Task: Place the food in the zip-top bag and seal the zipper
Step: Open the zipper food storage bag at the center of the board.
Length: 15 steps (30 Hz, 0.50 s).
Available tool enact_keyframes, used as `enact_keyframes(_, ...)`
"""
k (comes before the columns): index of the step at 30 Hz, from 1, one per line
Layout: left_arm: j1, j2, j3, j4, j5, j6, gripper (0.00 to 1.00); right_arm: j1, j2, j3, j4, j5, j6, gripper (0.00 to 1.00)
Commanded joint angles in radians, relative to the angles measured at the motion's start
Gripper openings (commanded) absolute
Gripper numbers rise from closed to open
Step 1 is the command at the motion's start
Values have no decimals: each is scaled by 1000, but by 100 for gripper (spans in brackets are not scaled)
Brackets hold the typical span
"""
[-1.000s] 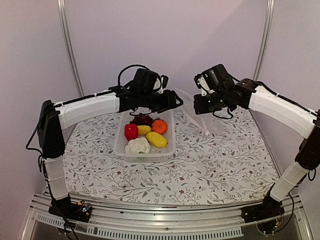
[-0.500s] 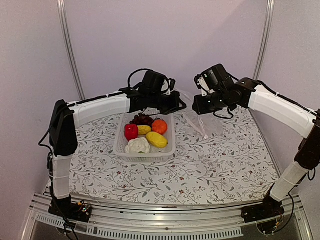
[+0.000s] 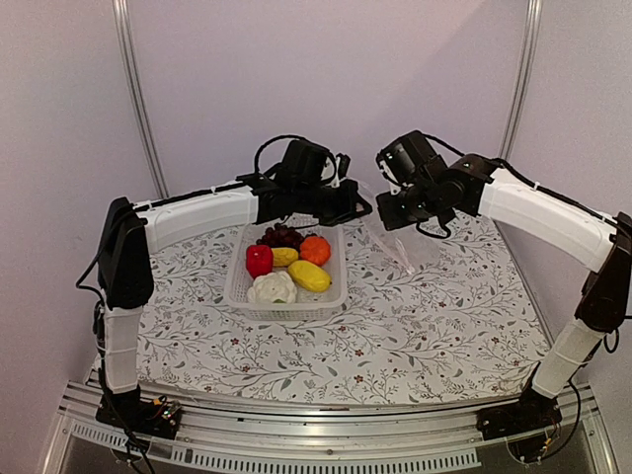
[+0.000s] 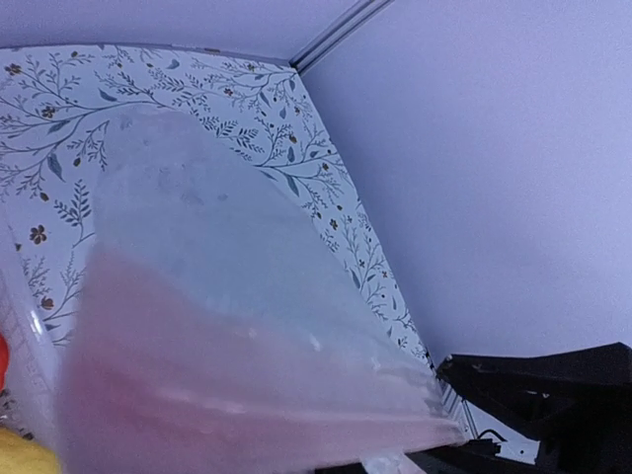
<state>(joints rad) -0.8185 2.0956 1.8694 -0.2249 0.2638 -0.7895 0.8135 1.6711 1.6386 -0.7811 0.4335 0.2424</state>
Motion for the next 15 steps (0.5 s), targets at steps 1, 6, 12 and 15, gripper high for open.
enact_keyframes(1,-14,-25,23,16,9,18,0,38,48,55,-17,58,-38,35)
enact_keyframes(6,-14,-30,22,17,1,18,0,39,61,42,-3,47,-32,40)
enact_keyframes(12,-11,-38,19,15,-14,18,0,41,65,48,-10,28,-26,44)
enact_keyframes(15,-6,-43,13,18,-32,-3,0,53,49,68,-2,-23,0,50)
